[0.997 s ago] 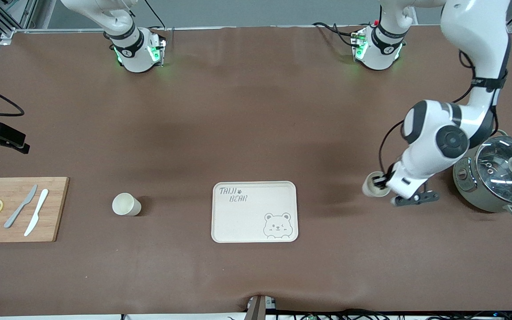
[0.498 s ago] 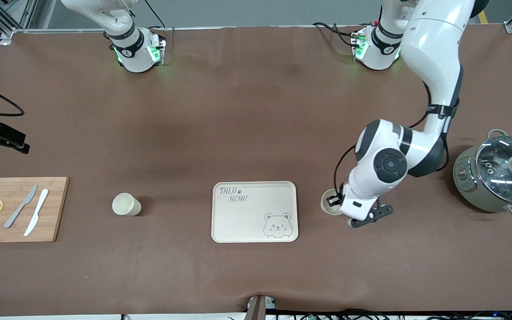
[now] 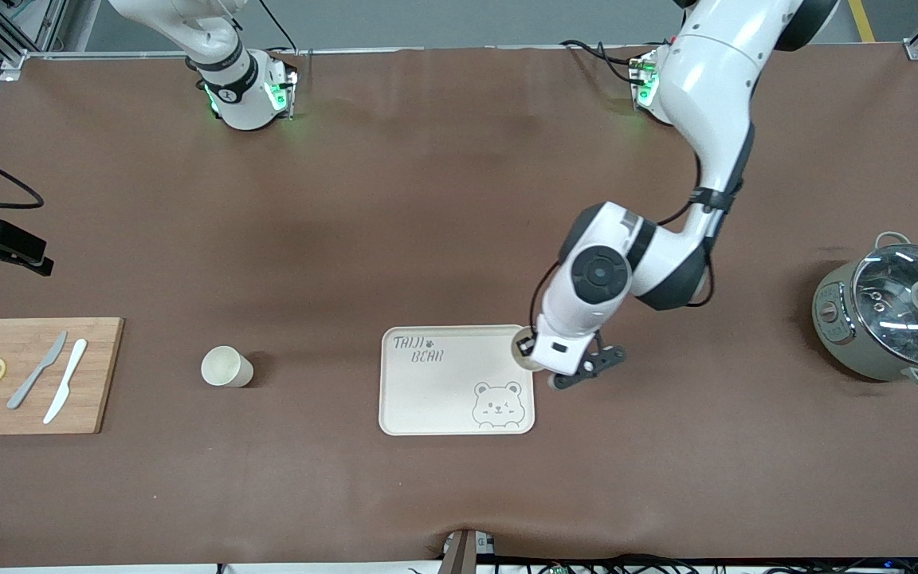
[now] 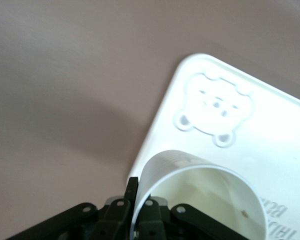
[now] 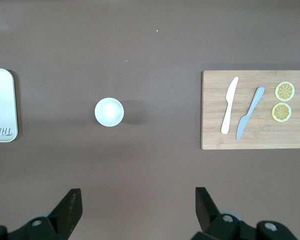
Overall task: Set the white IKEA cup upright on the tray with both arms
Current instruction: 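Carry the white cup with the left gripper onto the bear tray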
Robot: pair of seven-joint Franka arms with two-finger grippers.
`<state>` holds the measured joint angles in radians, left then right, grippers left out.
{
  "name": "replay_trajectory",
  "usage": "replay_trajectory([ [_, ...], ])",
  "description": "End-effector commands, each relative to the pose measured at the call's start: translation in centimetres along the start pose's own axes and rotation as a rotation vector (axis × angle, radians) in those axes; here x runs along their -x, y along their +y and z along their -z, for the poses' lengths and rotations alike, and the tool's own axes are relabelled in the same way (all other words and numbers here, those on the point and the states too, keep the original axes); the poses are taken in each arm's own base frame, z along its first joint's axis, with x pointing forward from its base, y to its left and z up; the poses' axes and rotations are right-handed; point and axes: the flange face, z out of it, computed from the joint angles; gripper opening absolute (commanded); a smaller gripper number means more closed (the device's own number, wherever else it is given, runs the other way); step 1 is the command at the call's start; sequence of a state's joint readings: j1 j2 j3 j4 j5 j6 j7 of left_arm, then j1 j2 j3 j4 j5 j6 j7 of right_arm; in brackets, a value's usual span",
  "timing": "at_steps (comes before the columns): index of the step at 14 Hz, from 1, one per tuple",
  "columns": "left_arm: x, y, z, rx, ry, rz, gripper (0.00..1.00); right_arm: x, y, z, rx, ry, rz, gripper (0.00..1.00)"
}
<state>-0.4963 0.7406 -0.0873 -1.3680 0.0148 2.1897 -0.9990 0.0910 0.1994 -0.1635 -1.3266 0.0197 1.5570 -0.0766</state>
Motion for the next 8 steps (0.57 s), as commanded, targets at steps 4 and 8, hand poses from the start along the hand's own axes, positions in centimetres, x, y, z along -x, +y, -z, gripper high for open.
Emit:
replay_trajectory([
  [4, 0.7, 2.1, -3.7, 0.071, 0.059, 0.018, 0.00, 0.2, -0.2, 0.3, 0.010, 0.005, -0.011, 1.00],
  [8, 0.9, 1.9, -6.7, 0.060, 0.059, 0.009, 0.00, 0.2, -0.2, 0.3, 0.010, 0.005, -0.011, 1.00],
])
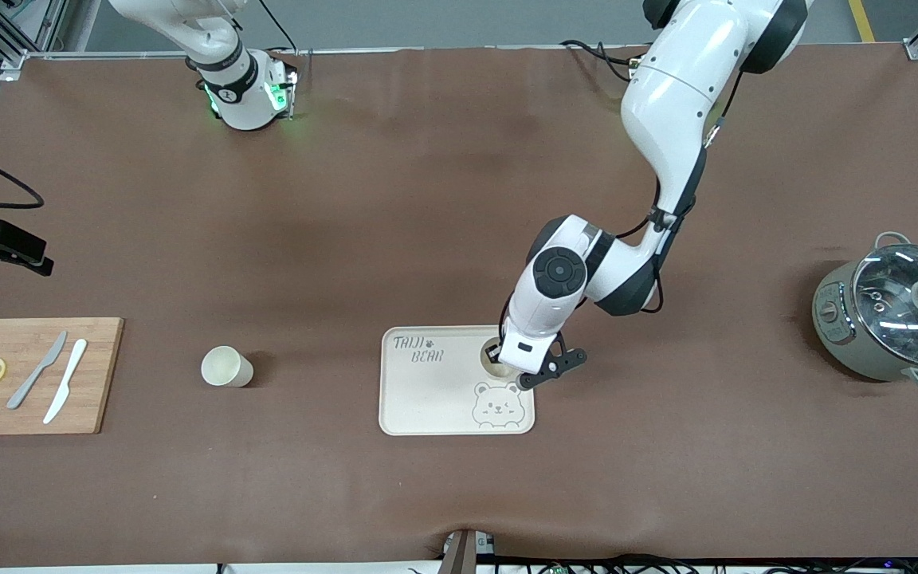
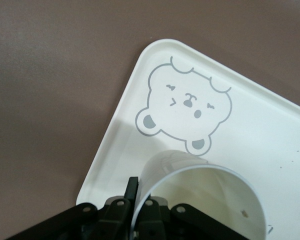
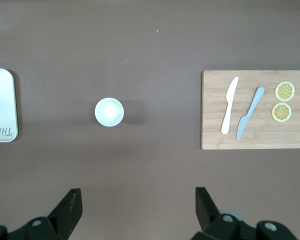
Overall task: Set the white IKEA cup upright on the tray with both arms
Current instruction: 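Carry the white cup with the left gripper onto the bear tray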
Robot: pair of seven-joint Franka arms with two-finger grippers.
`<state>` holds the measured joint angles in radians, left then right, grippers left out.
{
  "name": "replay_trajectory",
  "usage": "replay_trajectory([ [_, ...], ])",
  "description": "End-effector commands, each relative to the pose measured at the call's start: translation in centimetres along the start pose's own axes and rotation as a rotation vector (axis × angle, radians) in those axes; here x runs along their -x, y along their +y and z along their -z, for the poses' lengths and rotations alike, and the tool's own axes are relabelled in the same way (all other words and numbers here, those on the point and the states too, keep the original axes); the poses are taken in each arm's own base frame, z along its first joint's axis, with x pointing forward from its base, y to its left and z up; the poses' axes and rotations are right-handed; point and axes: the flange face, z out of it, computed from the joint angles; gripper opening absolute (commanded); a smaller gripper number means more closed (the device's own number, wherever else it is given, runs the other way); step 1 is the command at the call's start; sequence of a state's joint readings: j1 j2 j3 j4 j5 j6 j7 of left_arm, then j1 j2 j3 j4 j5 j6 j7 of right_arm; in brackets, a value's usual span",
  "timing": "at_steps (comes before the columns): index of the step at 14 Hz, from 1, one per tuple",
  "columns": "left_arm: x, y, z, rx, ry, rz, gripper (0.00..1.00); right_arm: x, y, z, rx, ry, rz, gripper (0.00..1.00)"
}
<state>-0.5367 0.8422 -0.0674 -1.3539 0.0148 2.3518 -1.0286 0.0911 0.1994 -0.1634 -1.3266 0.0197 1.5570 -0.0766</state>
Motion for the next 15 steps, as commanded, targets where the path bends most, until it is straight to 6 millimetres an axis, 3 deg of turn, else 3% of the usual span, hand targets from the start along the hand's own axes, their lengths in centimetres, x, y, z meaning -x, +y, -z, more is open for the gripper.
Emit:
replay_trajectory([
  [1, -0.1, 0.2, -1.7, -0.005, 0.018, 0.002, 0.00, 0.2, -0.3, 0.3, 0.010, 0.005, -0.009, 1.00],
  [5, 0.6, 0.3, -2.6, -0.022, 0.029, -0.010, 0.00, 0.2, -0.3, 0.3, 0.010, 0.005, -0.009, 1.00],
  [6, 0.5, 0.2, -2.6, -0.021, 0.028, -0.011, 0.09, 0.2, -0.3, 0.3, 0.010, 0.005, -0.009, 1.00],
  [7, 0.4, 0.1, -2.8, -0.024, 0.027, -0.014, 0.99, 0.2, -0.3, 0.3, 0.010, 0.005, -0.009, 1.00],
  [9, 1.3, 0.9, -1.8, -0.024, 0.041, -0.025, 1.00, 0.2, -0.3, 0.3, 0.010, 0.005, -0.009, 1.00],
  [12, -0.1, 1.0, 3.4, -0.029, 0.045, 0.037, 1.00, 0.2, -0.3, 0.3, 0.010, 0.005, -0.009, 1.00],
  [15, -2.4, -0.4, 8.9, -0.077, 0.045, 0.055, 1.00, 0.2, -0.3, 0.3, 0.010, 0.005, -0.009, 1.00],
])
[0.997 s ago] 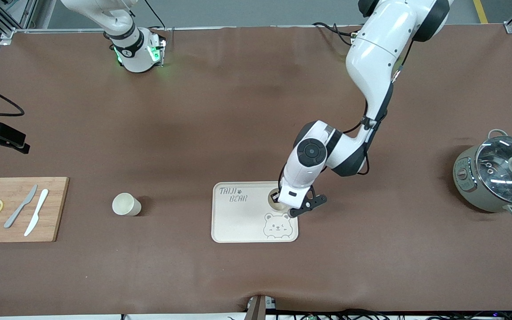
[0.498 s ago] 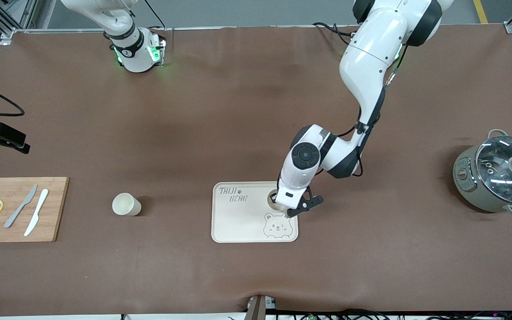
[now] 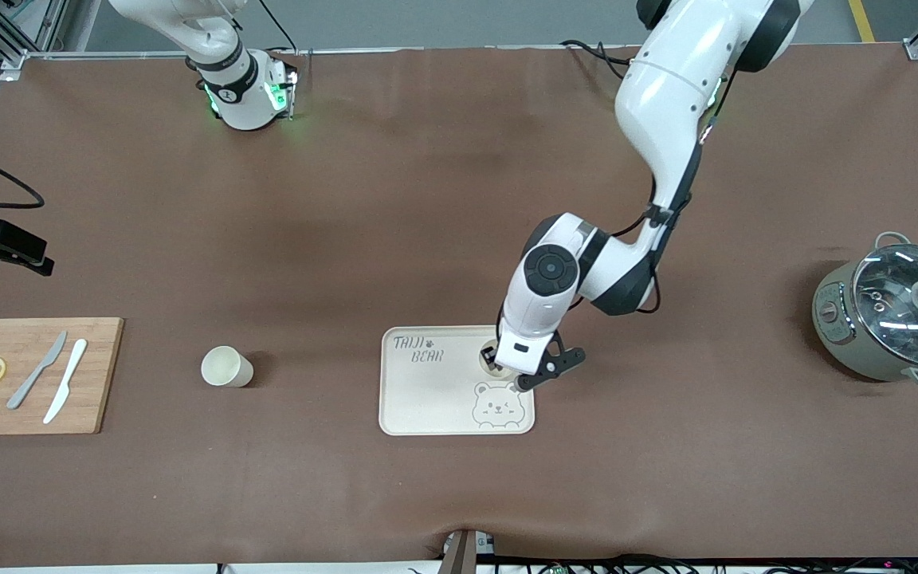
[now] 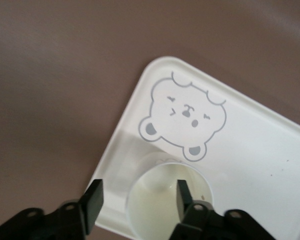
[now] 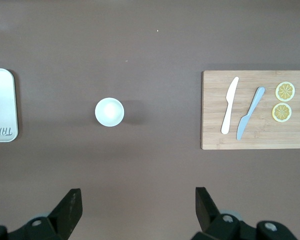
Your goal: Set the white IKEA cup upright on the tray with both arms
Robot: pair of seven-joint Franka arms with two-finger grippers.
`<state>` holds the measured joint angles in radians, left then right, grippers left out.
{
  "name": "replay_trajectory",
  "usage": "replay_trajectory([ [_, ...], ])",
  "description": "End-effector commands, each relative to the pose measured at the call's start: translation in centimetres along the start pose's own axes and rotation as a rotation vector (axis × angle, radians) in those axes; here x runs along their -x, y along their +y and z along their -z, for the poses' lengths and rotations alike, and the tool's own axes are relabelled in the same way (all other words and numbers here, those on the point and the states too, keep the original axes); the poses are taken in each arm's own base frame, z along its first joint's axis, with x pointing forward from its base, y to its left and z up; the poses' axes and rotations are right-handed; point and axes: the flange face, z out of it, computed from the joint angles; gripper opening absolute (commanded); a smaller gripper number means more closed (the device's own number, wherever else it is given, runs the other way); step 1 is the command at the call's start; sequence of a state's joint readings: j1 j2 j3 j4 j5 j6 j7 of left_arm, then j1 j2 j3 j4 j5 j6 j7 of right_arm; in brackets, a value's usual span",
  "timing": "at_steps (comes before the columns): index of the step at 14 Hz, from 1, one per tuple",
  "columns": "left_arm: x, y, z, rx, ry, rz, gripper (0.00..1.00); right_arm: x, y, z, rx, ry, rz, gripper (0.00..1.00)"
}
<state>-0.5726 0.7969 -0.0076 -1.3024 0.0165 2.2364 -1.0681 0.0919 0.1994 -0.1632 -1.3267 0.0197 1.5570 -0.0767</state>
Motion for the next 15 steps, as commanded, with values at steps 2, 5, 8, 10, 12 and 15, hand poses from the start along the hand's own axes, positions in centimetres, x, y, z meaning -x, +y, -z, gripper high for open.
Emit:
replay_trajectory([
  [2, -4.0, -3.4, 9.4, -0.060, 0.004, -0.025, 1.00, 0.2, -0.2, 0.3, 0.010, 0.005, -0.010, 1.00],
  [5, -10.6, -10.4, 16.1, -0.089, -0.065, -0.215, 1.00, 0.2, -0.2, 0.3, 0.010, 0.005, -0.010, 1.00],
  [8, -17.6, -17.9, 18.2, -0.063, -0.079, -0.407, 1.00, 0.2, -0.2, 0.3, 0.010, 0.005, -0.010, 1.00],
  [10, -21.0, -22.4, 18.3, -0.065, -0.081, -0.427, 1.00, 0.2, -0.2, 0.3, 0.010, 0.005, -0.010, 1.00],
  [12, -23.4, -26.7, 18.3, -0.064, -0.093, -0.512, 1.00, 0.2, -0.2, 0.3, 0.010, 0.005, -0.010, 1.00],
  [15, -23.5, -29.7, 22.3, -0.059, -0.073, -0.511, 1.00, 0.2, -0.2, 0.3, 0.010, 0.005, -0.010, 1.00],
])
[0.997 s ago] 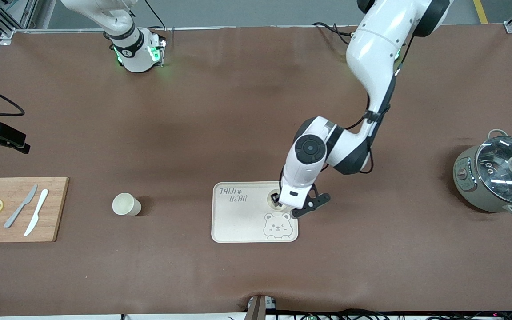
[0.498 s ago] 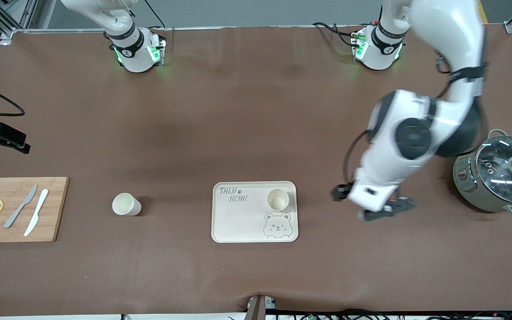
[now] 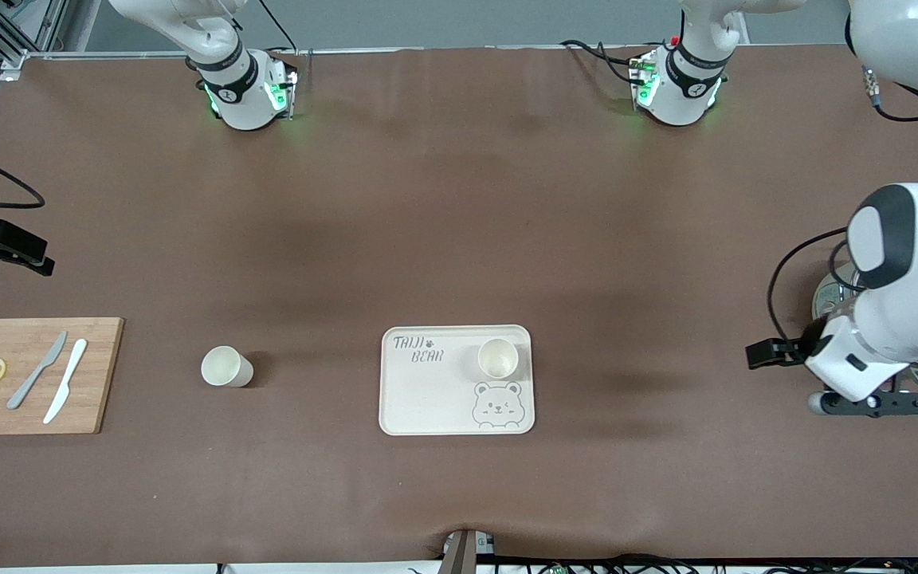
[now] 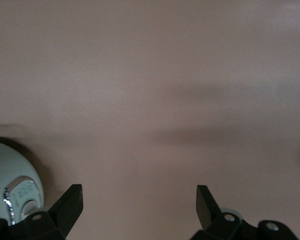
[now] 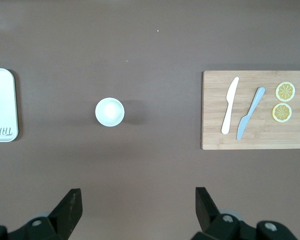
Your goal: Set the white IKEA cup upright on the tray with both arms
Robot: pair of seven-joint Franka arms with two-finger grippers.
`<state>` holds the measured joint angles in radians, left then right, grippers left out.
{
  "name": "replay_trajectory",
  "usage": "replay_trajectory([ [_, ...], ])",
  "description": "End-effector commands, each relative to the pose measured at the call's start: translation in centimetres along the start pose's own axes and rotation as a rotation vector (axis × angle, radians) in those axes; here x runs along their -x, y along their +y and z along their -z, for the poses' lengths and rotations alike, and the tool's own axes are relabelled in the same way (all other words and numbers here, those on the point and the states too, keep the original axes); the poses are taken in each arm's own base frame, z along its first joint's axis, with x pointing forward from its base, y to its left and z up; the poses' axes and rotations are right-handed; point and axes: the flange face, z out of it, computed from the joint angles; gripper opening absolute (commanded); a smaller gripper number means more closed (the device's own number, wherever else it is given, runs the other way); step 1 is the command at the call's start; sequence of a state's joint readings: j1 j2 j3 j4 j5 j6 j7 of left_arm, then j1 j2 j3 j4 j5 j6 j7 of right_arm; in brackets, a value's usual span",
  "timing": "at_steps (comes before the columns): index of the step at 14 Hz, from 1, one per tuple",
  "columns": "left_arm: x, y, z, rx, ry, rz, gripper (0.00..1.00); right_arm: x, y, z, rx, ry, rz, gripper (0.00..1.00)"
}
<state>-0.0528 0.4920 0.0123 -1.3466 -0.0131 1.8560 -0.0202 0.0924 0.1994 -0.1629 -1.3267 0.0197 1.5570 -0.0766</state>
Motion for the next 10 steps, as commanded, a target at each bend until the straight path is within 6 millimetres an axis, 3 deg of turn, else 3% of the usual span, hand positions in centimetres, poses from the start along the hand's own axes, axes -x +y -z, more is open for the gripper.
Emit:
replay_trajectory([
  [1, 3.3, -0.2, 6.4, 0.024, 0.015, -0.009, 1.00, 0.1, -0.2, 0.2, 0.010, 0.004, -0.011, 1.00],
  [3, 7.2, -0.7, 13.1, 0.031, -0.002, -0.013, 1.00, 0.2, -0.1, 0.3, 0.012, 0.005, -0.013, 1.00],
  [5, 9.8, -0.6, 16.9, 0.033, -0.010, -0.015, 1.00, 0.2, 0.0, 0.2, 0.008, 0.004, -0.014, 1.00],
  [7, 11.7, -0.3, 18.8, 0.053, -0.031, -0.024, 1.00, 0.2, -0.3, 0.3, 0.011, 0.003, -0.010, 1.00],
  [10, 12.6, 0.3, 19.9, 0.059, -0.036, -0.037, 1.00, 0.2, -0.5, 0.3, 0.008, 0.004, -0.007, 1.00],
])
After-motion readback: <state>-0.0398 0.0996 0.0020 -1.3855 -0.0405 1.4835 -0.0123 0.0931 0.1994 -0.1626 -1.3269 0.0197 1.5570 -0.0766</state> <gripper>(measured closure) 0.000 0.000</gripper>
